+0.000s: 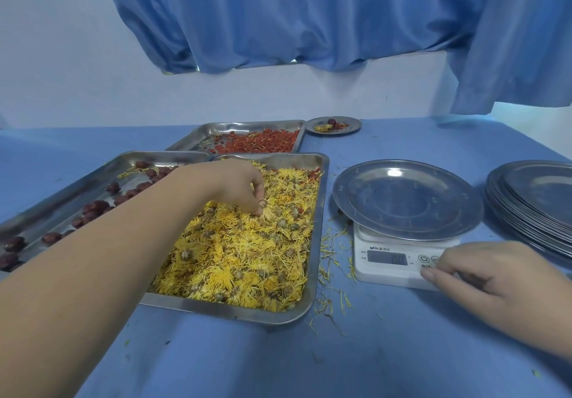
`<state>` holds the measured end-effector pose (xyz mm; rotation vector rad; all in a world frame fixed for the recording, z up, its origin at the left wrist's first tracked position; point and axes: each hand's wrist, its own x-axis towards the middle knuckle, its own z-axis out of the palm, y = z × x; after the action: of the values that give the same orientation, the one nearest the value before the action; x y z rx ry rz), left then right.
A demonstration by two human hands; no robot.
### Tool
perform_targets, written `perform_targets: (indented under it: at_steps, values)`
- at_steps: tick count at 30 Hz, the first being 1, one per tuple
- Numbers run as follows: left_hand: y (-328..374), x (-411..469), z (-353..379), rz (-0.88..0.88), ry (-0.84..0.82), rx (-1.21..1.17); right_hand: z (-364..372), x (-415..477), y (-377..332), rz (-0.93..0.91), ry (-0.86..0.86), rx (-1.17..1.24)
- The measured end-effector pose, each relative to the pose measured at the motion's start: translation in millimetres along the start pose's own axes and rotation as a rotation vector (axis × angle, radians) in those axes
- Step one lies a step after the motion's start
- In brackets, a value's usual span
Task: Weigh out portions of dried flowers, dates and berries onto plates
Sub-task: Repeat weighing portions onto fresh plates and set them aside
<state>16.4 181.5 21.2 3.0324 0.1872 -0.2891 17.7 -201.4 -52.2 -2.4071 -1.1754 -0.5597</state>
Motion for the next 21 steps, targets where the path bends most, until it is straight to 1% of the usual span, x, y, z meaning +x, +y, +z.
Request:
perform_targets:
  at_steps: [3, 8, 13, 17, 21]
  values:
    - [1.0, -5.2, -5.7, 0.013, 0.006, -0.04, -1.6, 0.2, -0.1, -0.002, -0.003, -0.003]
    - [7.2, -17.8, -16.8, 0.065, 0.049, -0.179, -3.5, 0.0, -2.0, 0.006, -0.001, -0.003]
    - [15.0, -27.2, -20.5, 0.056, 0.011, -0.328, -6.2, -0.7, -3.8, 0.02, -0.015, -0.004]
    - [21.9, -28.9, -20.5, 0.093, 0.03, -0.436, -7.7, -0.4, -5.6, 0.03, -0.031, 0.004]
    - [38.9, -26.0, -18.8, 0.159, 0.062, -0.453, -9.8, 0.6, -7.2, 0.047, -0.04, 0.014]
